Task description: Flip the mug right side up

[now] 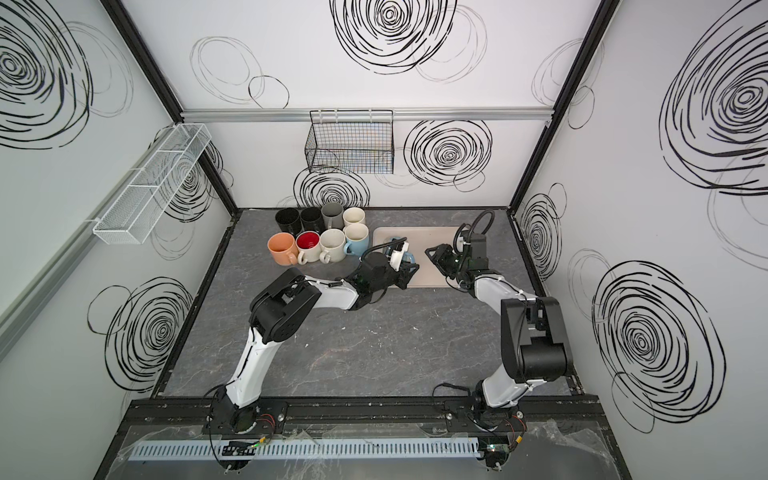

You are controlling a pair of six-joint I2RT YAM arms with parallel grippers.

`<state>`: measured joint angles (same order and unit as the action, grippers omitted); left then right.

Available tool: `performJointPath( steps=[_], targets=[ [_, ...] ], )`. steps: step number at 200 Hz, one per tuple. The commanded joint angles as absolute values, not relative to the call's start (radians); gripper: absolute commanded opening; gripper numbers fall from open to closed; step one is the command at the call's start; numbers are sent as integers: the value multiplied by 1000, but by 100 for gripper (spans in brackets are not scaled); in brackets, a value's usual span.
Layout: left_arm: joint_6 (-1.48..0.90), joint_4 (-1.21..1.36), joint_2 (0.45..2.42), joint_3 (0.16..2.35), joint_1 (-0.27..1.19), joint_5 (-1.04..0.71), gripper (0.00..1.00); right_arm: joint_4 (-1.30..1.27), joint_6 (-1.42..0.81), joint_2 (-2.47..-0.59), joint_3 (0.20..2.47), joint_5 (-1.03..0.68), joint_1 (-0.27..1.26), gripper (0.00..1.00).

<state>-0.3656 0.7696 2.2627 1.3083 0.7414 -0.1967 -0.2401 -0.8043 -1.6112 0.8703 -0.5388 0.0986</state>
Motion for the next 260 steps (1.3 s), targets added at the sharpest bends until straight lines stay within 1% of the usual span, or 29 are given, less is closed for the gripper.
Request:
performJointPath(
  steps=[1, 47, 84, 116, 148, 163, 174, 190, 201, 213, 228, 260],
  targets=[
    [-408, 886, 2209, 1251, 740, -151, 25, -157, -740, -1655, 905, -570, 111, 45],
    [-475, 968, 2190, 1132, 745, -132, 37, -88, -679, -1709, 963, -566, 153, 48],
    [-511, 1017, 2149, 1064, 736, -130, 44, -30, -633, -1708, 1006, -539, 173, 50],
    [-516, 1024, 2107, 1023, 734, -138, 47, 27, -577, -1689, 1041, -499, 185, 51],
    [-526, 1043, 2077, 982, 726, -143, 49, 75, -502, -1685, 1075, -511, 192, 51],
    [-536, 1049, 2061, 961, 723, -152, 49, 114, -416, -1680, 1099, -511, 193, 52],
    [-549, 1056, 2043, 938, 720, -159, 49, 161, -304, -1680, 1130, -503, 197, 53],
    [-562, 1054, 2016, 906, 718, -163, 49, 252, -134, -1686, 1183, -415, 222, 54],
    [-564, 1034, 2002, 891, 716, -164, 49, 295, -20, -1696, 1215, -385, 248, 54],
    [-569, 1022, 1992, 873, 712, -163, 50, 342, 66, -1713, 1255, -330, 290, 54],
    [-589, 1039, 1978, 839, 706, -162, 50, 370, 117, -1737, 1291, -220, 349, 55],
    [-627, 1102, 1948, 758, 693, -145, 50, 410, 159, -1789, 1331, -120, 408, 57]
  ],
)
